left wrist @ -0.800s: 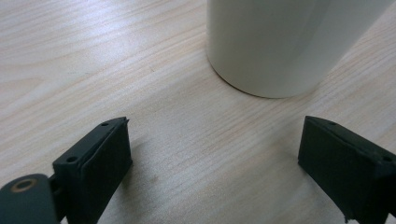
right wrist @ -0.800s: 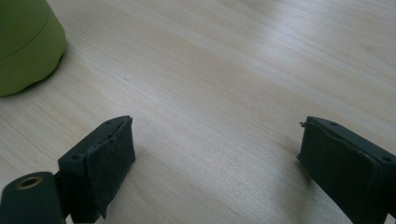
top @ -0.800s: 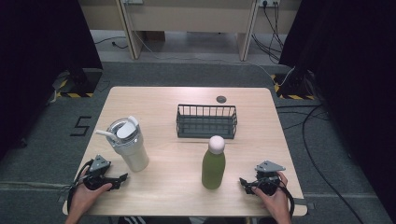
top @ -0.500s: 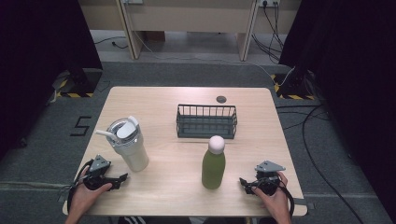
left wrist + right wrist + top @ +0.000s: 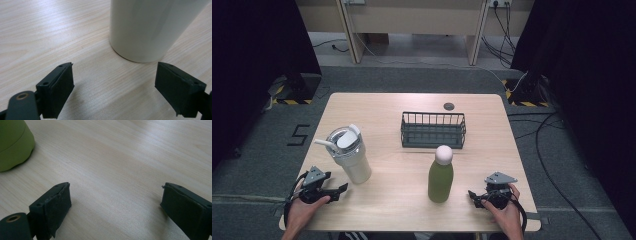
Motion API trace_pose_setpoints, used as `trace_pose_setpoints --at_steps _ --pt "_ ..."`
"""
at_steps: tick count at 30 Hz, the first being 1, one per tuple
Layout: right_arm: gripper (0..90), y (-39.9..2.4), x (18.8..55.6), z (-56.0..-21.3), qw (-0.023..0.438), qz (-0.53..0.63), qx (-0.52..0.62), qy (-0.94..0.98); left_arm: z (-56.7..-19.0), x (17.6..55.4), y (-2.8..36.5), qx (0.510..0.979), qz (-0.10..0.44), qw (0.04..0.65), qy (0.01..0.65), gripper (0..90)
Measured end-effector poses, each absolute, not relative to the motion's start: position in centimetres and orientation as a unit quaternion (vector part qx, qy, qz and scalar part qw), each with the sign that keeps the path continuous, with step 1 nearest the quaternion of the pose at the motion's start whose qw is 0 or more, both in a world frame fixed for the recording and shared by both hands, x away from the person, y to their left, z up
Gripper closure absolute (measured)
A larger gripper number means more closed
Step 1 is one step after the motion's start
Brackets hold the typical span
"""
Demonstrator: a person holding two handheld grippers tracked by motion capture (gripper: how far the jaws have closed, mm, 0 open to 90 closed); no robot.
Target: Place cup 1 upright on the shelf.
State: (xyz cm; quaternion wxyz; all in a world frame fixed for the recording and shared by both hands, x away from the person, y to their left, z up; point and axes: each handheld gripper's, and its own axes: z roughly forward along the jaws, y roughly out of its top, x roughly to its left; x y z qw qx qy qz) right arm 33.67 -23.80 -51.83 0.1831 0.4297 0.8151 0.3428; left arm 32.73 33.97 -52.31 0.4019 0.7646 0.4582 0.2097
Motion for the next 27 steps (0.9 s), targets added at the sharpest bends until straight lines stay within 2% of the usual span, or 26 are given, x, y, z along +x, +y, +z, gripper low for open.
trace_pose_setpoints --at_steps 20,27 --pt "7.8 -23.8 33.8 -51.8 0.183 0.342 0.429 0.816 -51.0 31.9 32.8 0.733 0.238 0.496 0.4 14.8" --pt "7.3 -23.7 33.9 -51.9 0.183 0.341 0.43 0.816 -50.8 32.2 32.0 0.731 0.247 0.505 0.387 14.9"
